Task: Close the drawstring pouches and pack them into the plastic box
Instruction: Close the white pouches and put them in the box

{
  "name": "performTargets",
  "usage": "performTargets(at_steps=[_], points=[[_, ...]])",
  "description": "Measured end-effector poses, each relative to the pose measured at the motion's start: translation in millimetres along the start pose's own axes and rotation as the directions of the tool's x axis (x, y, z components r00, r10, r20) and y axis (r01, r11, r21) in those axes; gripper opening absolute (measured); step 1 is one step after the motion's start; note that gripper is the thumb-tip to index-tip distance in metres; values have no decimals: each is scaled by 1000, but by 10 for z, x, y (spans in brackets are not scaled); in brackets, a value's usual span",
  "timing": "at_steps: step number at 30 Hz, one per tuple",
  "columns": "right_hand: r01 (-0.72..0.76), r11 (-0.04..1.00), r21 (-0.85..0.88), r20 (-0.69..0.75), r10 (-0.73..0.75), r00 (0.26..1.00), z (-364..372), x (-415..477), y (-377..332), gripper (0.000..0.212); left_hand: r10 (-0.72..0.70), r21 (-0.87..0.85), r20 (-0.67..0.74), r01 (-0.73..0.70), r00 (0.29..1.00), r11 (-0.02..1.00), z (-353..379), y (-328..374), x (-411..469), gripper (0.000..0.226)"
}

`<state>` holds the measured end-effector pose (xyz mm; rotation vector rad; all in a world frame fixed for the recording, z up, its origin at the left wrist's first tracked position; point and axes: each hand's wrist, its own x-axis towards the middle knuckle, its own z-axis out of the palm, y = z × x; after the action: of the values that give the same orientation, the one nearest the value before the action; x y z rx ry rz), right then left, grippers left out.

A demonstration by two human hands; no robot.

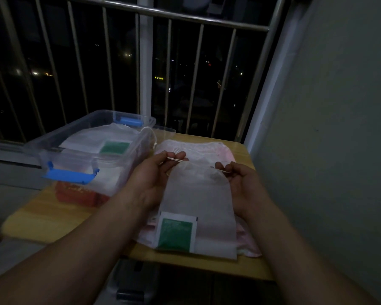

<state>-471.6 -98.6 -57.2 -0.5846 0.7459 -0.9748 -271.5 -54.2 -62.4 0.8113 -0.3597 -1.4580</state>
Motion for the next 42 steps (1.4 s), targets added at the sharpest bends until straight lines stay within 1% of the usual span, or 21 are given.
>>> performTargets(at_steps=[4,7,9,11,12,13,14,16,18,19,21,23,25,27,28,29,31,33,35,40,42], points=[[52,990,130,0,-52,999,-6,24,-31,37,43,-99,6,-42,999,994,14,15,24,34],[111,990,89,-41,-108,993,-2,36,-70,43,67,-158,2,-66,998,985,2,13,55,36],[102,995,18,-63,-100,993,23,35,-49,44,86,-58,-11,-86,996,995,-11,17,55,34],[87,994,-62,-69,-92,993,61,31,-23,45,178,169,2,-176,984,970,12,0,22,30],[98,988,-123,-61,-106,993,69,31,-21,44,242,311,30,-239,970,920,41,-18,-7,27],[119,975,-186,-47,-130,990,69,37,-30,41,291,459,72,-290,954,839,60,-37,-30,25],[151,957,-247,-26,-162,986,59,37,-51,38,313,594,121,-321,942,737,72,-58,-58,25],[235,885,-402,29,-244,969,28,33,-121,28,287,792,241,-359,927,493,87,-85,-103,27],[300,779,-551,95,-299,949,34,22,-171,24,234,874,350,-406,907,266,104,-99,-146,27],[320,741,-590,127,-307,943,55,12,-178,24,221,883,391,-432,894,183,116,-115,-156,26],[354,708,-611,184,-308,933,117,-2,-162,25,204,880,440,-466,874,96,157,-158,-170,26],[366,674,-641,220,-295,930,174,-19,-125,25,199,875,455,-477,868,80,172,-195,-169,25],[353,702,-618,214,-282,935,194,-16,-67,24,207,873,445,-474,871,113,169,-212,-155,26],[317,758,-570,140,-290,947,186,3,-17,19,221,880,397,-438,891,185,165,-213,-135,27],[292,753,-589,99,-292,951,177,3,4,17,230,879,365,-415,902,233,166,-214,-124,28],[264,723,-638,72,-286,956,160,-1,22,15,244,873,331,-394,912,288,165,-216,-115,27],[238,648,-724,95,-249,964,121,-9,61,14,275,854,287,-375,918,360,162,-214,-100,27],[249,572,-782,157,-206,966,114,-48,89,18,307,847,284,-388,908,362,166,-223,-90,26],[261,524,-811,176,-207,962,104,-56,116,15,340,845,297,-412,892,342,172,-235,-83,26],[238,553,-798,166,-177,970,111,-66,166,10,398,847,349,-467,849,253,192,-233,-101,22],[206,603,-771,152,-139,978,113,-62,168,11,413,843,360,-481,836,239,195,-226,-103,21]])
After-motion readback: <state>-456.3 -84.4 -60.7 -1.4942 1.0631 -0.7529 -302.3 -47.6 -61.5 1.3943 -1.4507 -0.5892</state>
